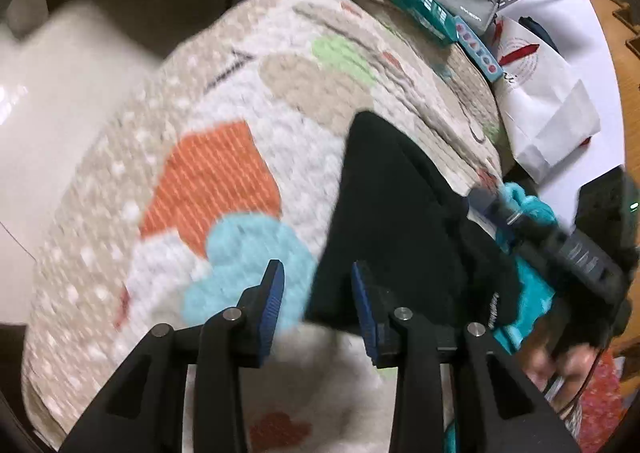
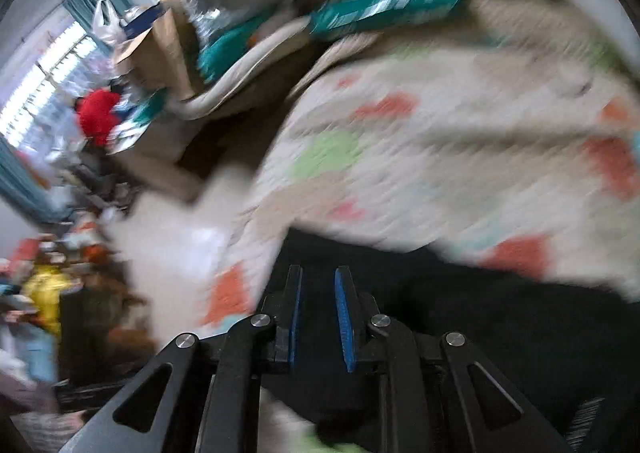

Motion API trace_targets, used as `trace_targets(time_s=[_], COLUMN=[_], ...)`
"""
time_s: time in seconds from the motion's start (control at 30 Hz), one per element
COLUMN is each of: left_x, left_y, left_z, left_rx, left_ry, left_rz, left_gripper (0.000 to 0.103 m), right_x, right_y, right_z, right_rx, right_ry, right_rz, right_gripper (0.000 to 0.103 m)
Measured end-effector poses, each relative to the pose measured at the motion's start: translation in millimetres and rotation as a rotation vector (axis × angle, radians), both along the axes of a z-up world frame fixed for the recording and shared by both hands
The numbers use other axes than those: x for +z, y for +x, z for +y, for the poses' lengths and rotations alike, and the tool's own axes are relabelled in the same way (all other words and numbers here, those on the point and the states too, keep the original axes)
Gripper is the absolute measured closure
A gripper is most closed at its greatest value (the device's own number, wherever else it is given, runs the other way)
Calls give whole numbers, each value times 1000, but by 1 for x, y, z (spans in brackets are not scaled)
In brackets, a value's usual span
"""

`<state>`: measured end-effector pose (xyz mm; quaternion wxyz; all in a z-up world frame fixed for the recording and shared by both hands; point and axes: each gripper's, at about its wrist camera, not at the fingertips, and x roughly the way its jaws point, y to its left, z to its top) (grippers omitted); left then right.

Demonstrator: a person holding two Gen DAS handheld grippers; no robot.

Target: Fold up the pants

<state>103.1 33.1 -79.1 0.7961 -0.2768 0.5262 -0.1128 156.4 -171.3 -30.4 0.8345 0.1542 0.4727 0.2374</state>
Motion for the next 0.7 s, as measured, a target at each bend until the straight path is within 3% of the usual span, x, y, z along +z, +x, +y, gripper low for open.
trace_targets(time_s=[0.1,0.17,0.23,0.3,0.33,0.4,0.47,0.57,0.6,0.63,0.67,0.7], left_x=[0,-2,-4,-10,-14,-22,-26,-24,-23,-25,-28,-30], left_y=[9,16,16,22,27,29,28,24,23,23,24,25], left_z=[-1,-3,-6,-13,-20,-29,-35,-44,-49,-52,-54,-51], left_rx=[0,-18,-41,-58,-71,-99,-112,-138,-160,-177,-195,-188], left_ry=[-15,-20,-39,-71,-89,-114,-118,-63,-19,3,9,-7], left_rz=[-5,-11,-14,-8,-5,1,-15,-60,-74,-73,-61,-60], left_gripper=[65,62,58,56,55,53,47,47,59,84,86,87], right_x=[-43,-64,-60,-44,-31,-14,2,3,-1,-11,-20,-31], right_y=[6,9,10,10,11,15,32,56,66,78,82,88], right_z=[3,-11,-21,-20,-14,-2,17,61,76,94,106,117], right_rx=[-37,-112,-151,-162,-162,-126,-72,47,84,130,161,189], right_ry=[-74,-148,-126,-196,-281,-349,-376,-380,-394,-433,-470,-512], right_rz=[134,179,188,150,97,41,0,-7,6,21,35,61], right_gripper=[85,92,92,87,78,59,28,20,20,20,24,35])
